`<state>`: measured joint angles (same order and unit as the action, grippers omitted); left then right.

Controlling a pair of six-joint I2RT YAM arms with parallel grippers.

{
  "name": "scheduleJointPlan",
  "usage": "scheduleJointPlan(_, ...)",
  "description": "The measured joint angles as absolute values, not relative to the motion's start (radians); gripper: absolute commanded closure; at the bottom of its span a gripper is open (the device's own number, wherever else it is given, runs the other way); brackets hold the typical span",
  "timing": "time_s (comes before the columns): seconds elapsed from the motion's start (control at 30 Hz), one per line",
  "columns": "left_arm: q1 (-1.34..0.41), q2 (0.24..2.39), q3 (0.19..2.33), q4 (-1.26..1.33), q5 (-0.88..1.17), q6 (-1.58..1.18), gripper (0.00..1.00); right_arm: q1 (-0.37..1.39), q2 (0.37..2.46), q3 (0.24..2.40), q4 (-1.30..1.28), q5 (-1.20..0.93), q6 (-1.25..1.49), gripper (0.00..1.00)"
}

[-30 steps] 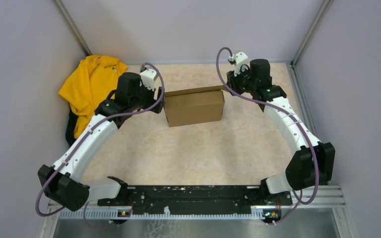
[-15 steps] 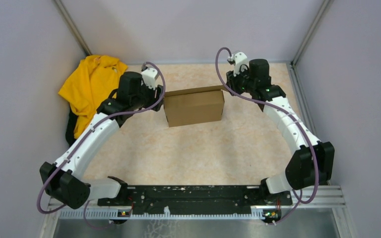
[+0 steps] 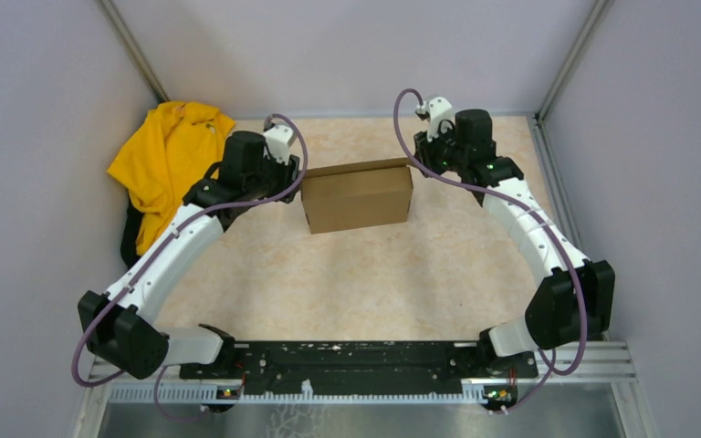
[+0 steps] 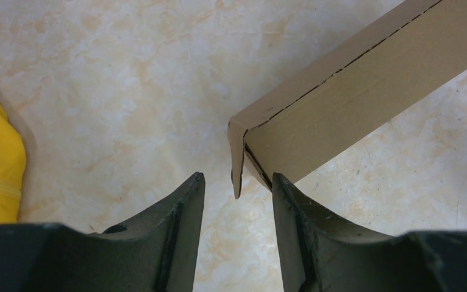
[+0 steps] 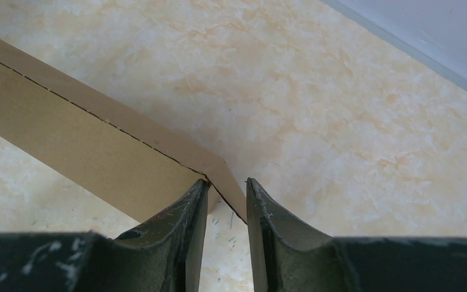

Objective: Fold the paper box

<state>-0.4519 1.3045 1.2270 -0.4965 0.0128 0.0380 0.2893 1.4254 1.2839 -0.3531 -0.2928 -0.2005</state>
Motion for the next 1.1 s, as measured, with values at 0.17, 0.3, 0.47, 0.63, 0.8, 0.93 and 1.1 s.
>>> scheduleJointPlan(0.17,-0.452,1.308,1.228,-0.496,0.013,0.037,0.52,0.292,1.427,1.284,-0.353,-0.279,-0.2,0.7)
scheduleJointPlan(0.3,-0.452,1.313,1.23,-0.496,0.014,0.036,0.54,0.292,1.428,1.284,-0.359,-0.267,-0.2,0.7)
scheduleJointPlan(0.47,-0.452,1.32,1.232,-0.496,0.014,0.033,0.59,0.292,1.428,1.284,-0.364,-0.255,-0.2,0.71)
scheduleJointPlan(0.63,-0.452,1.328,1.234,-0.496,0.013,0.027,0.64,0.293,1.43,1.284,-0.364,-0.25,-0.2,0.74)
scheduleJointPlan(0.8,-0.452,1.337,1.244,-0.496,0.012,0.022,0.67,0.295,1.436,1.284,-0.366,-0.244,-0.2,0.74)
scheduleJointPlan(0.93,-0.452,1.337,1.245,-0.496,0.011,0.019,0.7,0.299,1.436,1.284,-0.366,-0.236,-0.199,0.76)
scheduleJointPlan(1.1,-0.452,1.341,1.249,-0.495,0.011,0.018,0.82,0.302,1.443,1.285,-0.367,-0.231,-0.199,0.88)
